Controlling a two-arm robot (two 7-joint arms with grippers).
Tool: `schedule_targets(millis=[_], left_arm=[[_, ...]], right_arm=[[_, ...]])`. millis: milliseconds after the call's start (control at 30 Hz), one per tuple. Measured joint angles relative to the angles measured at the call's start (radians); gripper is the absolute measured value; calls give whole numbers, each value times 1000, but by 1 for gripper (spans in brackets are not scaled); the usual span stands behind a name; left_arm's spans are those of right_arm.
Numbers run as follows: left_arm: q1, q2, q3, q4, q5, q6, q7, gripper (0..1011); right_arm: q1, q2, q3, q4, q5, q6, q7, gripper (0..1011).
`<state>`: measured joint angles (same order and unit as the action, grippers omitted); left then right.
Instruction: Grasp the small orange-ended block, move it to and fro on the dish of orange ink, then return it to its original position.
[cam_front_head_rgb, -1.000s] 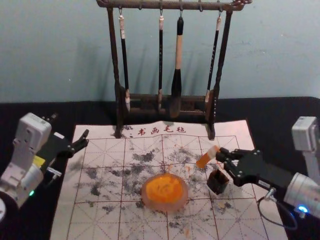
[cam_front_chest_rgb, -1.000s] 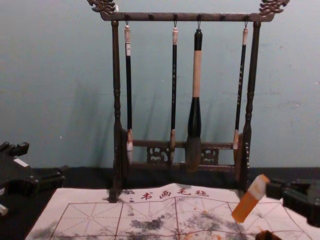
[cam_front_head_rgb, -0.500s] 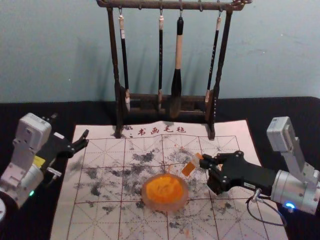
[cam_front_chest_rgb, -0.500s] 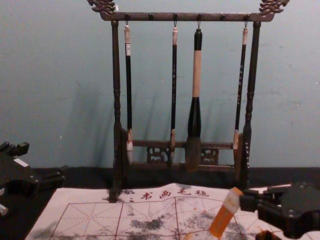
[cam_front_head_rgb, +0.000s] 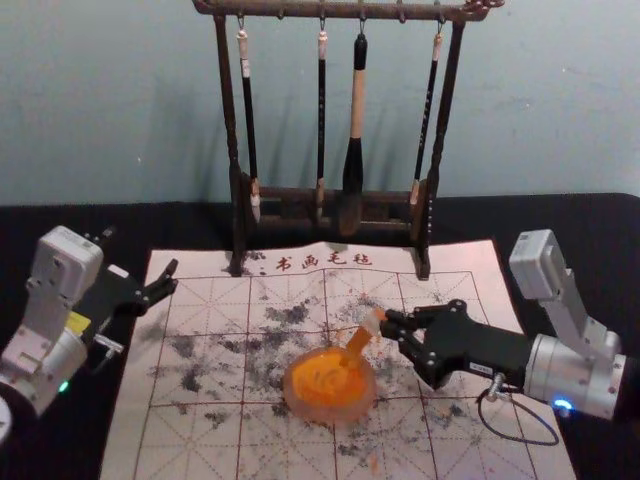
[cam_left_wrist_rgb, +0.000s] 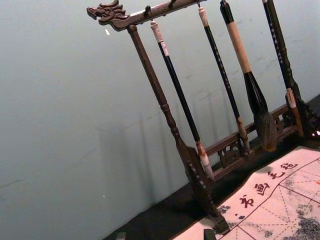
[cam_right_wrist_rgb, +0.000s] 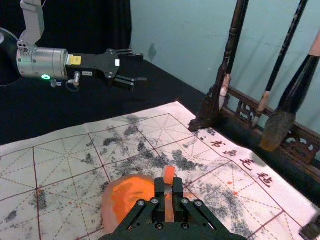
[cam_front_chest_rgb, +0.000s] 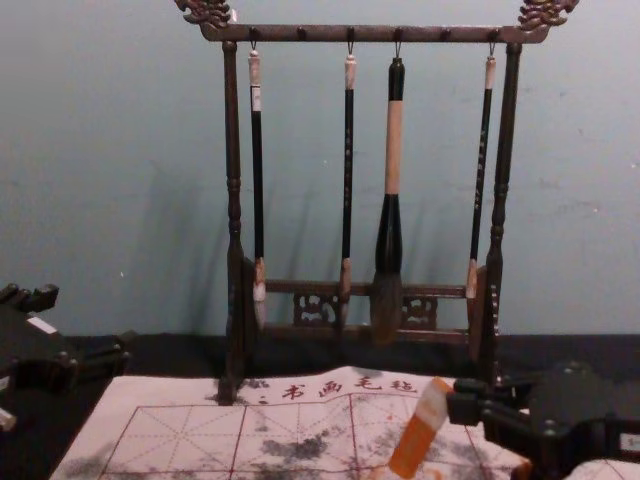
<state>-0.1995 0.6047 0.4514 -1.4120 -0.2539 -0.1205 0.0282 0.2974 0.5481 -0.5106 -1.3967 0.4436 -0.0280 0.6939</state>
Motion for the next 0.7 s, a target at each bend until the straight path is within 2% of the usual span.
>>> schedule_targets(millis=[233,700], left_arm=[[0,0,0,0,0,0,0,1001],[0,0,0,0,0,0,0,1001]], right_arm=[[14,-7,-15,8,2,5,5,62],[11,-6,-12,6,3,5,4,62]])
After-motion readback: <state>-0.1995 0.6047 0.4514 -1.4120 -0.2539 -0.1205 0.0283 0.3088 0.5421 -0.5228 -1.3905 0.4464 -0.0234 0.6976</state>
